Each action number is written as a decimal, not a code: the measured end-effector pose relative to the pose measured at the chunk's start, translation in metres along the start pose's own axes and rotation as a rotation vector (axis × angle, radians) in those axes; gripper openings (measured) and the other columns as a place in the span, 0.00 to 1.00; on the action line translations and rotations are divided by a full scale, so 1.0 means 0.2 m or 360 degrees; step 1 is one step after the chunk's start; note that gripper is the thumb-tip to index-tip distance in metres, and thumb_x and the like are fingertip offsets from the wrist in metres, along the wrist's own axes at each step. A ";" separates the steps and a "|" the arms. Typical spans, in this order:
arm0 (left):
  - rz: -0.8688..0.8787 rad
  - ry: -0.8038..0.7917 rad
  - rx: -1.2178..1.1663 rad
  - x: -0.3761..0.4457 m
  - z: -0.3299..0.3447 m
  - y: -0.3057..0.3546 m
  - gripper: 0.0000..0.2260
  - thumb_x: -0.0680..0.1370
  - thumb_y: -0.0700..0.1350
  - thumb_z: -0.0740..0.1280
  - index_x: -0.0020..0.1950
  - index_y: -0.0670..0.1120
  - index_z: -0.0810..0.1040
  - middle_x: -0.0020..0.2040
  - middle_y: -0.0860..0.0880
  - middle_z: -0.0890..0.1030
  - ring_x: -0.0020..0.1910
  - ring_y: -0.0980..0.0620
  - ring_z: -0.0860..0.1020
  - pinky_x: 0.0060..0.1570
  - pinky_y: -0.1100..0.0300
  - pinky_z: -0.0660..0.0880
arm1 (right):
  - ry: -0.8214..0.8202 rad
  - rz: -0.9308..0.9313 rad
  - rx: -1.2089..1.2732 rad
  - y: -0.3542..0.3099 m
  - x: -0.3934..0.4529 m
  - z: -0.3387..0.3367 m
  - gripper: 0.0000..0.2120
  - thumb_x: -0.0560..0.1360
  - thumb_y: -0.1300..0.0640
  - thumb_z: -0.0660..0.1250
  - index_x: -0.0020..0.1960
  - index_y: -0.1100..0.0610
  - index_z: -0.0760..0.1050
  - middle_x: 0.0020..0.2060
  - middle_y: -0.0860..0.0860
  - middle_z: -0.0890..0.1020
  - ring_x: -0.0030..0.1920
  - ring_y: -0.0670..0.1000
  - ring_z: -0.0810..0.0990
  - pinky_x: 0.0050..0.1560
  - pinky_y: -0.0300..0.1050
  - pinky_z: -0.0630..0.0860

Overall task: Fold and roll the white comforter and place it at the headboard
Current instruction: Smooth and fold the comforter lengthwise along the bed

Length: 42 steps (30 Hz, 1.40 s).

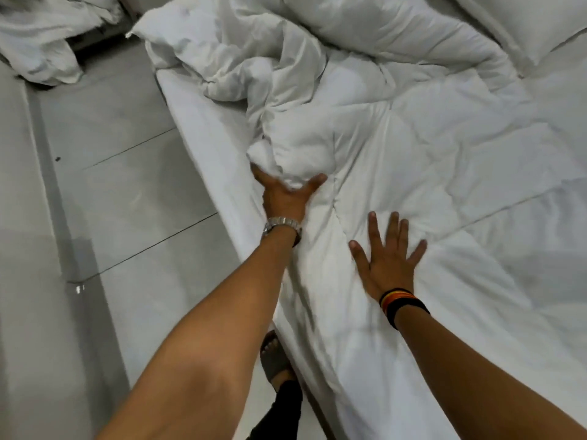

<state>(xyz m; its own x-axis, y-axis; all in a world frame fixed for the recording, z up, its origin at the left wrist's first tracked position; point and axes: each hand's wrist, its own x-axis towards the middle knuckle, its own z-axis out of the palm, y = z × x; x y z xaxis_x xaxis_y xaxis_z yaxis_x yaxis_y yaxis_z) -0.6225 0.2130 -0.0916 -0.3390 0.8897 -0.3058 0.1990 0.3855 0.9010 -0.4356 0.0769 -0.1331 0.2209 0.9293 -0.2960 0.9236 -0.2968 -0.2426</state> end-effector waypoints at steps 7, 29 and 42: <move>-0.0135 0.0310 -0.0351 0.09 -0.32 -0.19 0.52 0.59 0.48 0.87 0.77 0.57 0.63 0.60 0.56 0.81 0.48 0.69 0.81 0.50 0.70 0.77 | -0.0145 -0.0015 0.0064 -0.19 -0.08 0.05 0.35 0.84 0.33 0.45 0.86 0.41 0.38 0.86 0.51 0.38 0.85 0.54 0.36 0.80 0.69 0.35; 0.0001 -0.0205 0.0395 1.35 0.19 0.75 0.72 0.60 0.67 0.80 0.80 0.53 0.26 0.78 0.40 0.67 0.68 0.37 0.76 0.65 0.43 0.73 | 0.0054 0.0186 0.0289 -1.02 1.22 -0.28 0.35 0.83 0.32 0.44 0.85 0.40 0.36 0.86 0.53 0.36 0.85 0.58 0.37 0.80 0.72 0.41; 0.0187 -0.0189 0.0094 1.91 -0.69 0.67 0.66 0.60 0.48 0.87 0.84 0.57 0.43 0.73 0.50 0.72 0.65 0.57 0.77 0.60 0.69 0.72 | -0.0197 0.0329 0.0374 -1.50 1.30 -0.25 0.39 0.77 0.28 0.35 0.85 0.40 0.34 0.84 0.52 0.31 0.84 0.55 0.31 0.79 0.73 0.36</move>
<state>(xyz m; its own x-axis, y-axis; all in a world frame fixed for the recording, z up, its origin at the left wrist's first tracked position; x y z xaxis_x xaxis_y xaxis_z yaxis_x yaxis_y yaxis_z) -0.8517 0.5698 -0.0455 -0.1998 0.9508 -0.2367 0.2859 0.2876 0.9141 -0.6402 0.4191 -0.0913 0.3428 0.8147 -0.4678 0.7627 -0.5320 -0.3678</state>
